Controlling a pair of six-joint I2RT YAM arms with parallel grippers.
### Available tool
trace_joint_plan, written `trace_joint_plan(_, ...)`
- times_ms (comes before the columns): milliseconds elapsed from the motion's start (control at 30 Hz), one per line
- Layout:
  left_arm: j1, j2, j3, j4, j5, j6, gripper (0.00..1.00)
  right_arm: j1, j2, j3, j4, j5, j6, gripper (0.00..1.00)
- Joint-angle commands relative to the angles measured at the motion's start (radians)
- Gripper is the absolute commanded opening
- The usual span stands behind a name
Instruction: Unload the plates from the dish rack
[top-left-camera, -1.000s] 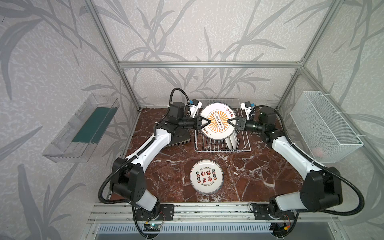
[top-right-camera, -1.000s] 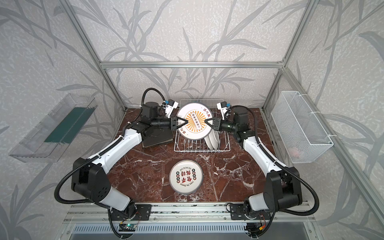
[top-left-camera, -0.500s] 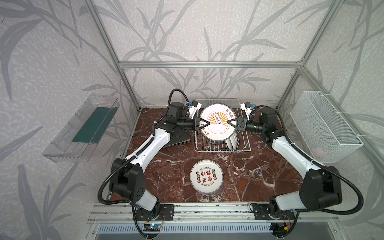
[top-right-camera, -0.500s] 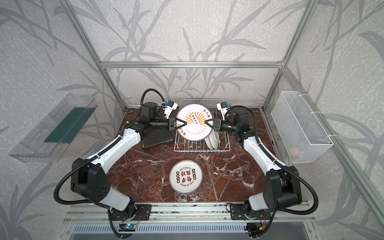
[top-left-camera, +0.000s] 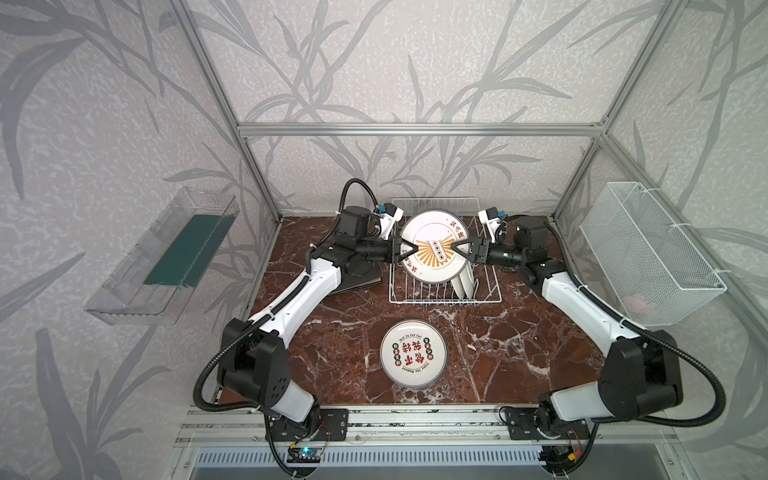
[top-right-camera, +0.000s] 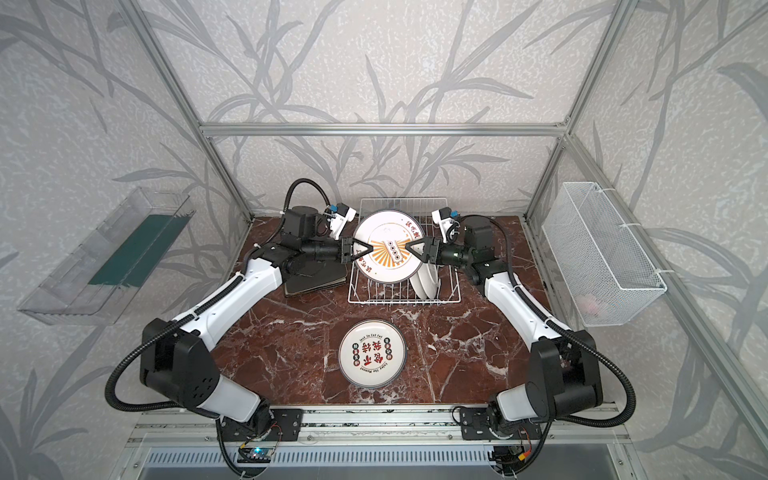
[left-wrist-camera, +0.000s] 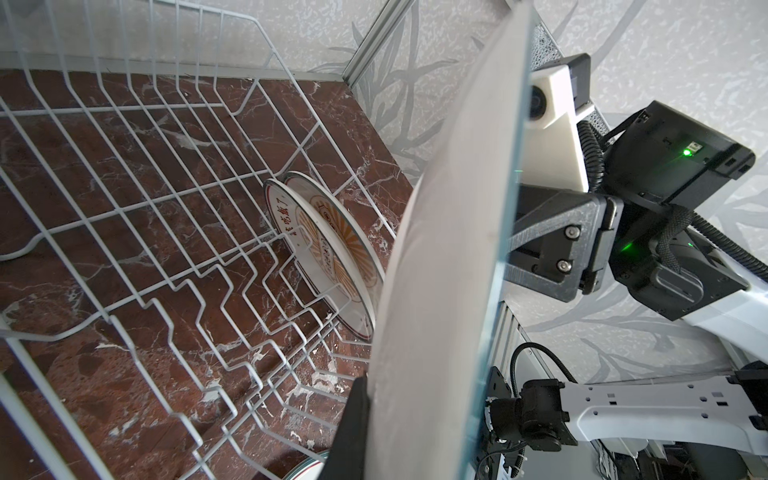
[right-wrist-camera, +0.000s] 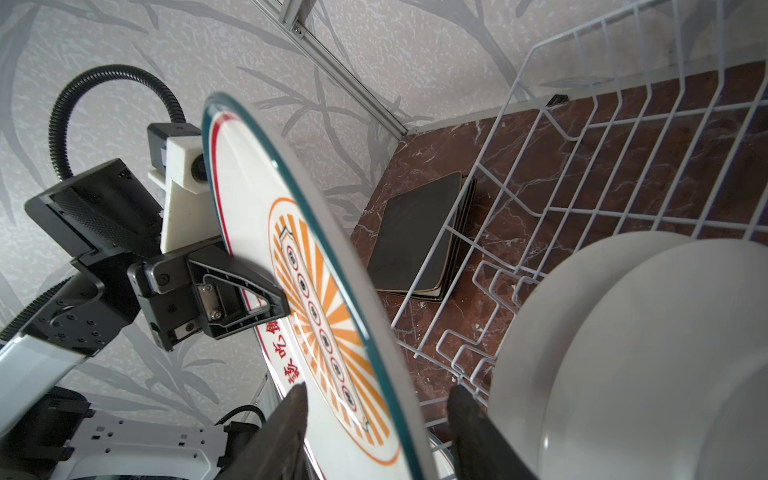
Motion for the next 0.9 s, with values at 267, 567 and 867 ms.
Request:
trace_joint_plan(267, 0.029, -0.126, -0.019, -0.073, 0.018, -0.009, 0.0, 0.001, -0.107, 0.095, -0.28, 0.151, -0.327, 0.99)
trace_joint_plan(567, 0.032, -0.257, -0.076, -0.403, 0.012, 0.057, 0.0, 0.004, -0.251, -0.047, -0.185, 0.183, -0.57, 0.99)
trace_joint_plan(867, 0.033, -0.392, -0.27, -0.492, -0.012, -0.024, 0.0, 0.029, -0.307, -0.056, -0.321, 0.124, -0.785, 0.99)
